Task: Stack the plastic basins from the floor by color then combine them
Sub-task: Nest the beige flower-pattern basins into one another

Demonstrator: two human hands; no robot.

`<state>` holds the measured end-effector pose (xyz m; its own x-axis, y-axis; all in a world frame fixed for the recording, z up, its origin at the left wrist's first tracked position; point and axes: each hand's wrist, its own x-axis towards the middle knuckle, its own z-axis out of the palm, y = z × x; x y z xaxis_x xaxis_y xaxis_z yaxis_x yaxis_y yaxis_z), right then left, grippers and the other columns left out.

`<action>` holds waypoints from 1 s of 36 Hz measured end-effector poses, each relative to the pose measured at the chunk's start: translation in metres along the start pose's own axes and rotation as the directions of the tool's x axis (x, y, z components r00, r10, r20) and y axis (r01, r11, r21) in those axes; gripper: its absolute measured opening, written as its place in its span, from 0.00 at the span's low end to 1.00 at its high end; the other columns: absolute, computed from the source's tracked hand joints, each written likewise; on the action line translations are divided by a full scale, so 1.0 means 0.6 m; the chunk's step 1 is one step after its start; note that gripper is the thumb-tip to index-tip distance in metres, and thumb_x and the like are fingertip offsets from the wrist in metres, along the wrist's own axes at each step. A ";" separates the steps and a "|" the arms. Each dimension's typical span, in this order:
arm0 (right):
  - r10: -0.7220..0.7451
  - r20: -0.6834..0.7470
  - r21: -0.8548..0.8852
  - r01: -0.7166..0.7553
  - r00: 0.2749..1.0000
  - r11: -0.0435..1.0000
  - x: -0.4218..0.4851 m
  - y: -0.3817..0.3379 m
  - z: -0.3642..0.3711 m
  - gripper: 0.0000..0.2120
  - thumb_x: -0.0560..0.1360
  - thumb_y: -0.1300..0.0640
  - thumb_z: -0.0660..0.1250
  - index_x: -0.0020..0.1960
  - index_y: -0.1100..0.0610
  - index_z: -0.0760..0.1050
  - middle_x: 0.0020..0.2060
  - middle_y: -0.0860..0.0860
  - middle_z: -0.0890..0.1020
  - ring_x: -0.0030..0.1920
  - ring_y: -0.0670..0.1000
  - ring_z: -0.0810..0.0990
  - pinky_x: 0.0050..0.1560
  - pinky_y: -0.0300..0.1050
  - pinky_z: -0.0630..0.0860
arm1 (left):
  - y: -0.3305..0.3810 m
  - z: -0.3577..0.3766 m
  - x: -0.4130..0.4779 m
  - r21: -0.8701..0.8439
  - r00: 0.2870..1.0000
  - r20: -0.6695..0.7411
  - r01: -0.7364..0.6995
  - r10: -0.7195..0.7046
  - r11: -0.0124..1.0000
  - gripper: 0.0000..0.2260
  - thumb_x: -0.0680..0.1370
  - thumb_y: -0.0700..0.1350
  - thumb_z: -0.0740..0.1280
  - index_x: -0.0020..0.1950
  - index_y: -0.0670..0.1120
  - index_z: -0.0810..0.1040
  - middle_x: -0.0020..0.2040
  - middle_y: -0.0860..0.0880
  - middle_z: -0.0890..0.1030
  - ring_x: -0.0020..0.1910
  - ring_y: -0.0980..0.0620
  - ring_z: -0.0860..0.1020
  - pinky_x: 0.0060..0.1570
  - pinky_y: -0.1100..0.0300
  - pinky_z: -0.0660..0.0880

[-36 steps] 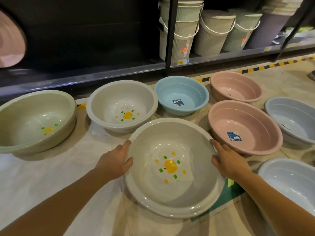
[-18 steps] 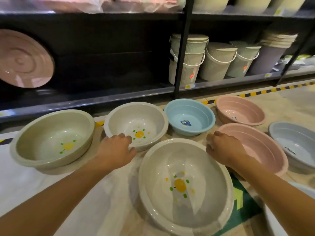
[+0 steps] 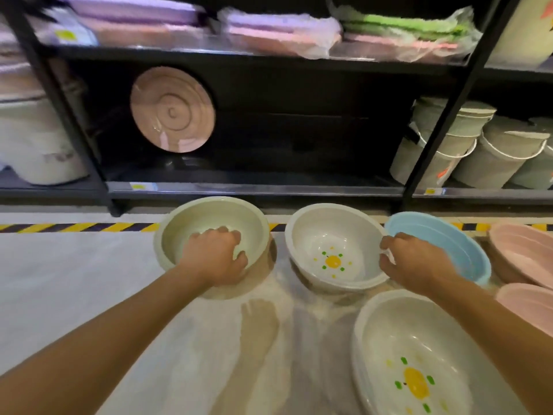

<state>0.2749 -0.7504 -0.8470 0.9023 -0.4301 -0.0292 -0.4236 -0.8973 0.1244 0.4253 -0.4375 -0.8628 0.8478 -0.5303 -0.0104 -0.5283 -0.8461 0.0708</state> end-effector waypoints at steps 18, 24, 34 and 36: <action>-0.116 0.059 0.022 0.115 0.992 0.993 0.129 -0.298 -0.093 0.17 0.81 0.45 0.56 0.67 0.47 0.70 0.52 0.47 0.81 0.48 0.52 0.80 0.49 0.49 0.77 | -0.322 -0.059 0.063 -0.051 0.991 -0.026 0.129 -0.130 0.990 0.19 0.78 0.57 0.59 0.65 0.49 0.73 0.58 0.48 0.79 0.56 0.45 0.78 0.50 0.52 0.75; -0.142 0.091 0.036 0.140 0.986 0.990 0.194 -0.317 -0.056 0.20 0.82 0.45 0.55 0.72 0.48 0.65 0.60 0.51 0.80 0.54 0.56 0.80 0.46 0.50 0.75 | -0.347 -0.024 0.113 -0.067 0.982 -0.024 0.183 -0.185 0.981 0.21 0.78 0.56 0.59 0.68 0.49 0.71 0.58 0.48 0.79 0.55 0.44 0.78 0.49 0.51 0.76; -0.195 0.157 0.130 0.175 0.968 0.976 0.336 -0.345 0.056 0.20 0.82 0.48 0.56 0.73 0.49 0.61 0.58 0.52 0.81 0.47 0.56 0.75 0.38 0.47 0.70 | -0.372 0.086 0.198 -0.068 0.954 -0.001 0.298 -0.299 0.952 0.21 0.78 0.56 0.60 0.69 0.50 0.66 0.63 0.48 0.77 0.57 0.45 0.78 0.45 0.52 0.74; -0.208 0.186 0.147 0.182 0.960 0.972 0.358 -0.354 0.079 0.19 0.83 0.47 0.57 0.72 0.49 0.61 0.58 0.52 0.81 0.46 0.55 0.75 0.35 0.43 0.69 | -0.381 0.109 0.210 -0.065 0.945 0.012 0.327 -0.326 0.943 0.22 0.78 0.57 0.59 0.70 0.50 0.65 0.63 0.47 0.77 0.57 0.44 0.78 0.44 0.52 0.73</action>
<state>0.5550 -0.6573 -0.9269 0.9397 -0.2449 -0.2388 -0.2592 -0.9654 -0.0299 0.6500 -0.3143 -0.9458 0.9732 -0.2256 -0.0449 -0.2184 -0.9674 0.1280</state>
